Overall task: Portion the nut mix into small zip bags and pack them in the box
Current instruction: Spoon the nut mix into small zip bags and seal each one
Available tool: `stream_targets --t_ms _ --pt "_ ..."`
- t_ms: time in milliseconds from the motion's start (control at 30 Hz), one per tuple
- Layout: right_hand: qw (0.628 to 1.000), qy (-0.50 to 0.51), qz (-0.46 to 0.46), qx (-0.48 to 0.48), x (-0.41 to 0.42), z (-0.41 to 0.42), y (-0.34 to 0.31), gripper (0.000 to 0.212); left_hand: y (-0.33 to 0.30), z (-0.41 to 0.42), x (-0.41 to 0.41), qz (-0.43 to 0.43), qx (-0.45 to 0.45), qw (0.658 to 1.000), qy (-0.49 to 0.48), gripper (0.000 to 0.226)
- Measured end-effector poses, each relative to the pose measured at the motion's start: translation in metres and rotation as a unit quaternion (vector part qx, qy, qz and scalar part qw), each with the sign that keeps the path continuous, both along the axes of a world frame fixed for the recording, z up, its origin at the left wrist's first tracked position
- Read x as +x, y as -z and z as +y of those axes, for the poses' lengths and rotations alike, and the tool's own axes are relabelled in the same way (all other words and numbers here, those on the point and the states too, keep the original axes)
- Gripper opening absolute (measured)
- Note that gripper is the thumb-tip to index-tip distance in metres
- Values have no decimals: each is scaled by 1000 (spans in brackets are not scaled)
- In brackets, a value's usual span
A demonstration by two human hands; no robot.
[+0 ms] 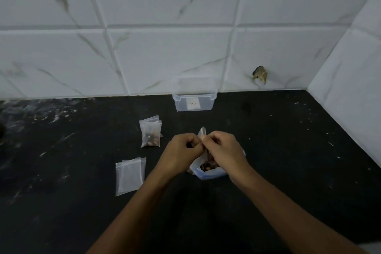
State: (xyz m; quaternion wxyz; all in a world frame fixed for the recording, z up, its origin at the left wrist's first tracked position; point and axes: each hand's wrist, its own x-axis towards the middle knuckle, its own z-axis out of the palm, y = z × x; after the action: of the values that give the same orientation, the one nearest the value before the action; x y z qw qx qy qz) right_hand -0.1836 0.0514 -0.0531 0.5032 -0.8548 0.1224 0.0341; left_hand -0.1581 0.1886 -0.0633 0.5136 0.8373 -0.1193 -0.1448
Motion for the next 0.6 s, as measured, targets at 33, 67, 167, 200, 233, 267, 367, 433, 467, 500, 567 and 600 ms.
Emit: stream_targets --t_ms 33,67,167,200,233,267,367,433,467,500,567,600 --pt "1000 -1 1 -12 0 -4 0 20 0 -3 -1 -2 6 1000 2 18" --pt "1000 -3 0 -27 0 -8 0 18 1 -5 -1 -4 14 1000 -2 18" --pt "992 -18 -7 -123 -1 -19 3 16 3 -8 -1 -4 44 997 -58 13" --pt "985 -27 -11 -168 -2 -22 4 17 4 -7 0 -10 65 995 -79 12" --pt "977 -38 -14 -210 -3 -24 4 18 5 -6 0 -22 90 991 -95 14" --pt "969 -49 -13 -243 -3 -26 3 18 6 -6 0 -36 114 987 -105 16" --pt "957 -72 -8 -280 -1 -28 -1 23 6 -9 0 -57 119 986 -104 15" --pt "961 -74 -12 -265 3 -30 -6 28 6 -10 0 -49 78 993 -71 12" --pt "964 -78 -10 -252 5 -32 -9 29 7 -9 0 -43 50 997 -47 8" --pt "967 -86 -2 -241 8 -35 -12 27 7 -8 0 -37 23 999 -21 12" --pt "969 -104 14 -225 13 -40 -19 22 11 -6 1 -27 6 999 47 57" --pt "969 -112 18 -220 15 -41 -22 20 13 -7 1 -26 18 996 79 82"
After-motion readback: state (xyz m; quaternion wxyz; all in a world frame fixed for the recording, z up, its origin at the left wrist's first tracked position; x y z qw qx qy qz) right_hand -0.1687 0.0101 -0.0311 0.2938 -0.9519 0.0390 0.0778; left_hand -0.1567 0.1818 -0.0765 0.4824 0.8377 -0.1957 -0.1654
